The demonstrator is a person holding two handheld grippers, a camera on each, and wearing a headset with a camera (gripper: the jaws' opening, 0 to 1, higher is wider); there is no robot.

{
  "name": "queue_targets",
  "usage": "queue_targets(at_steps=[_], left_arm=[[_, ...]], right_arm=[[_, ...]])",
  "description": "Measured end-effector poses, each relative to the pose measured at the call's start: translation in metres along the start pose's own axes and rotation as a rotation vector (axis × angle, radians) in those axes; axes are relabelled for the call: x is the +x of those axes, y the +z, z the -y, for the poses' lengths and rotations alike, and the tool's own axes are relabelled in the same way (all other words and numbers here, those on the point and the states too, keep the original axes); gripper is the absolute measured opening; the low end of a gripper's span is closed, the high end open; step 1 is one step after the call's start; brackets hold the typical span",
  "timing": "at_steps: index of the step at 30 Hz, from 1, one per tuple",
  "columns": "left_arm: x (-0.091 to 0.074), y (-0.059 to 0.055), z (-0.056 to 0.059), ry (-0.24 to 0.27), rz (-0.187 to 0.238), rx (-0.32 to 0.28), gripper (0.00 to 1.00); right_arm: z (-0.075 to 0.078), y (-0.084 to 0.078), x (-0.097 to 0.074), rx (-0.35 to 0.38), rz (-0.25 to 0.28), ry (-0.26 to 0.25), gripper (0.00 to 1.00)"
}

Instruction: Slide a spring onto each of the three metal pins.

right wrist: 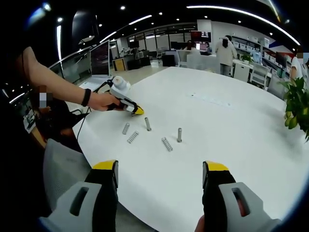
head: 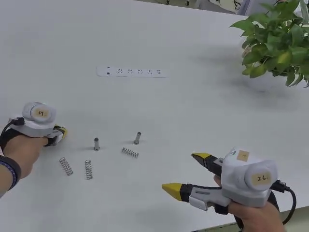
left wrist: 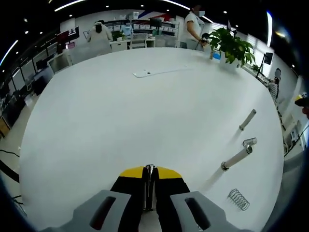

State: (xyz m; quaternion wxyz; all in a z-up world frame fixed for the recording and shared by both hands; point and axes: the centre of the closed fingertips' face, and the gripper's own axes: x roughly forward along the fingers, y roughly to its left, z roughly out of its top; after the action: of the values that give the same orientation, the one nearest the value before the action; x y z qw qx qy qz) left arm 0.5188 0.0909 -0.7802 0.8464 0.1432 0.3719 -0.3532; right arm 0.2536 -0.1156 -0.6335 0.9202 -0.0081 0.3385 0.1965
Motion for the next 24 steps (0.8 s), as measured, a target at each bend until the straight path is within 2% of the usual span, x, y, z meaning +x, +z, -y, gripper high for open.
queue_targets(at_steps=[2, 6, 12, 24], left_arm=[[0.0, 0.0, -0.002, -0.007, -0.01, -0.036, 0.0], [-0.002, -0.002, 0.0, -0.008, -0.021, -0.055, 0.0], [-0.01, 0.003, 0.004, -0.012, 0.006, -0.078, 0.0], [-0.025, 0.01, -0.001, -0.001, 0.047, -0.095, 0.0]], right_arm=[[0.0, 0.0, 0.0, 0.001, 0.001, -0.001, 0.7], [0.002, 0.0, -0.001, 0.004, 0.005, -0.004, 0.7], [0.003, 0.0, -0.001, 0.005, 0.009, -0.002, 0.7], [0.0, 0.004, 0.001, 0.001, 0.023, 0.007, 0.7]])
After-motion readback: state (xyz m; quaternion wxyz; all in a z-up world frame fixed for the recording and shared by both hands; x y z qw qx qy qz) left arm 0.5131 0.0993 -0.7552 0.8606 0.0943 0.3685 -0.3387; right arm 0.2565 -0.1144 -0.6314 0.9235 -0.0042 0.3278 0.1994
